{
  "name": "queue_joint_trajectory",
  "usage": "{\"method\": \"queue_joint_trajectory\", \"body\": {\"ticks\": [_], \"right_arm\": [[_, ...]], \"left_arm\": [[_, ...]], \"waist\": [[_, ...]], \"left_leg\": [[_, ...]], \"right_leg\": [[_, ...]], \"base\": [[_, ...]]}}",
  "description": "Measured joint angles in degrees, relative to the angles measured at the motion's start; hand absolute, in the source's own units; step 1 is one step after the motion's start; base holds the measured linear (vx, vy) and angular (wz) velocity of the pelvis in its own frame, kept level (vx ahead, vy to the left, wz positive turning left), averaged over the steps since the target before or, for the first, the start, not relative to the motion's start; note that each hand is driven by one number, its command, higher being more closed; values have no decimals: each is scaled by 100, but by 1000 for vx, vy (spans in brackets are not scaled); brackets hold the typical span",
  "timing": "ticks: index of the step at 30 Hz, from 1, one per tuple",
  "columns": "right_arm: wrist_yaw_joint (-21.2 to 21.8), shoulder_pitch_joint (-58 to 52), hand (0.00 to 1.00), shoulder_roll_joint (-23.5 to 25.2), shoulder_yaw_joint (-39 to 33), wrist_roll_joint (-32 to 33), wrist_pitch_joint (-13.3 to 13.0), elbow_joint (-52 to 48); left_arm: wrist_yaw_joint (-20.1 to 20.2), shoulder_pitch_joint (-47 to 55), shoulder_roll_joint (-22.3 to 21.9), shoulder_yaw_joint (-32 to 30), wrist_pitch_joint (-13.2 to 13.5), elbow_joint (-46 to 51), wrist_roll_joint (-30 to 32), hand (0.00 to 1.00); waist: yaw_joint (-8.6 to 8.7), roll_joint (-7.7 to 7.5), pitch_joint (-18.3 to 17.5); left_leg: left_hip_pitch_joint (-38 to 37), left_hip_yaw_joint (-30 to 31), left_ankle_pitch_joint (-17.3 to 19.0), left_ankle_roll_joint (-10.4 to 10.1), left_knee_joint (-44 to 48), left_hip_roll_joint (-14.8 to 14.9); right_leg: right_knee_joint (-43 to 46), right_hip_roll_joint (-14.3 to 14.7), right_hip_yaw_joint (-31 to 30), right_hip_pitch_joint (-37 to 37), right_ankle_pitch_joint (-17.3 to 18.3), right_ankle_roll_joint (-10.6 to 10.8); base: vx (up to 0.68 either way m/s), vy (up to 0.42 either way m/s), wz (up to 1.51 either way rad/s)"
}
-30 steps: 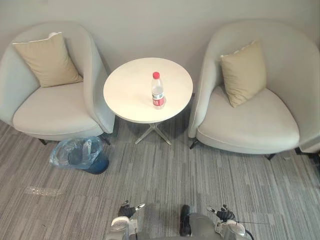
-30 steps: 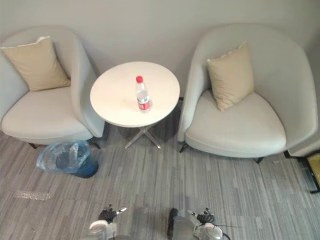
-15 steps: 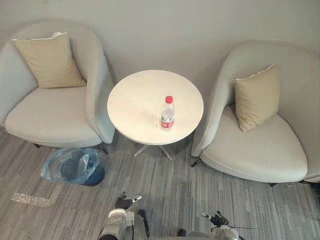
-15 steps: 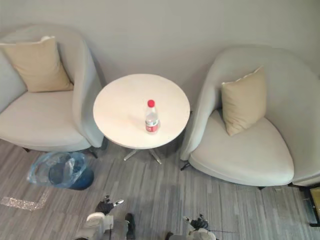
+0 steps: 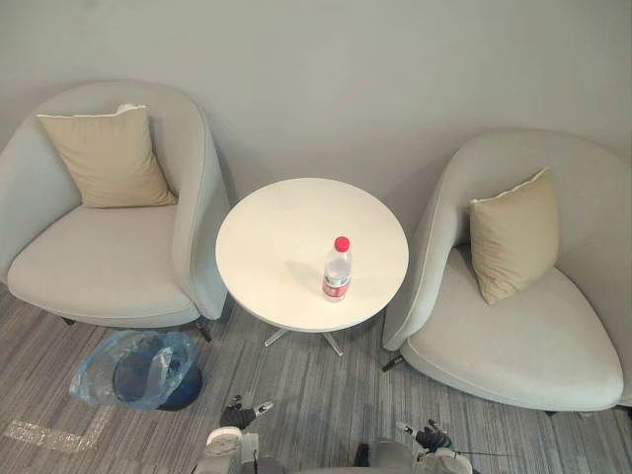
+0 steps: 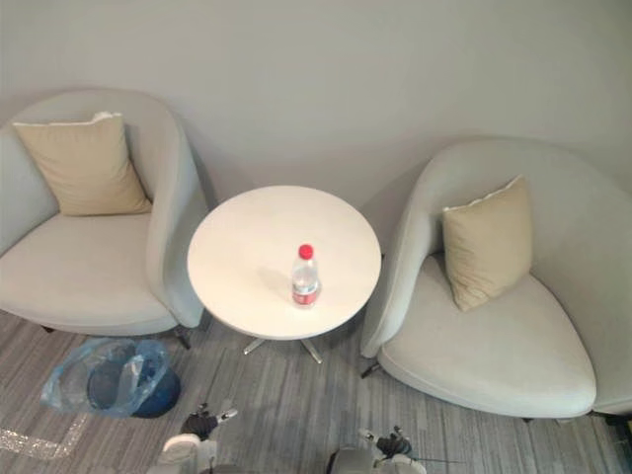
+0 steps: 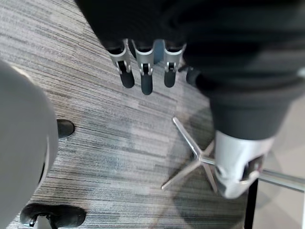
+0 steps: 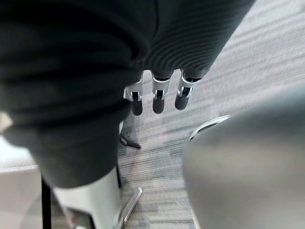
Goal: Gather rubbish on tea table into small bin, then transfer packed bag to large trash can.
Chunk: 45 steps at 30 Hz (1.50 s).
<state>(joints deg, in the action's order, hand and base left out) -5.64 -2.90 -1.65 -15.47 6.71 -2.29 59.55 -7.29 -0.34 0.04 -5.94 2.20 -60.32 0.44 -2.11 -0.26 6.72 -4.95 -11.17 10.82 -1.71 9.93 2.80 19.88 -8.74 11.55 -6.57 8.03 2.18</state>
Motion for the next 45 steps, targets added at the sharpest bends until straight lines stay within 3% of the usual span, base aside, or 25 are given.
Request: {"method": "queue_joint_trajectory", "body": {"ticks": [3, 8, 14, 19, 22, 29, 45], "right_arm": [[-17, -38, 0, -63, 13, 5, -3, 1], [-117, 13, 0, -79, 487, -9, -53, -85], [-175, -28, 0, -343, 1111, -351, -73, -1602], [-140, -26, 0, -772, 1394, -689, -278, -3232], [-156, 47, 0, -788, 1424, -1047, -402, -3657], [-348, 314, 0, -959, 1710, -1581, -502, -3896], [-839, 1343, 0, -1037, 2043, -1541, -500, -3809]], "left_arm": [[19, 3, -197, -196, -4, -10, 27, 0], [20, -11, -93, -67, -1, -6, 91, 0], [13, 6, 225, 517, -10, -16, 179, 0], [18, 165, 520, 809, -1, 6, 262, 0], [21, 143, 582, 960, 24, 17, 300, 0], [22, 146, 603, 1020, 121, 35, 410, 0], [16, 89, 583, 1149, 221, 366, 372, 0]], "waist": [[0, 118, -48], [-2, -21, -81], [6, -66, -59], [14, -75, -53], [14, -88, -50], [-13, -150, 17], [-207, -76, 407]], "left_leg": [[-71, 156, -70, -120, -163, 146], [-109, 409, -145, -233, -381, 212], [41, 448, -192, -169, -385, 44], [168, 611, -244, -92, -379, -82], [287, 719, -277, -44, -379, -118], [326, 1005, -297, -12, -393, -180], [695, 1662, -393, 0, -380, -277]], "right_leg": [[-556, 241, 200, 341, -108, -59], [-929, 380, 351, 535, -248, -93], [-1342, 328, 297, 554, -554, 11], [-1694, 279, 326, 614, -771, 52], [-1927, 280, 373, 626, -906, 49], [-2268, 286, 506, 806, -1077, 64], [-2494, 264, 1004, 846, -1177, 66]], "base": [[76, -132, 16], [-3, -47, 17], [-33, 48, -1], [-5, 44, 6], [-6, 4, 8], [-11, -3, 8], [-1, 0, 20]]}}
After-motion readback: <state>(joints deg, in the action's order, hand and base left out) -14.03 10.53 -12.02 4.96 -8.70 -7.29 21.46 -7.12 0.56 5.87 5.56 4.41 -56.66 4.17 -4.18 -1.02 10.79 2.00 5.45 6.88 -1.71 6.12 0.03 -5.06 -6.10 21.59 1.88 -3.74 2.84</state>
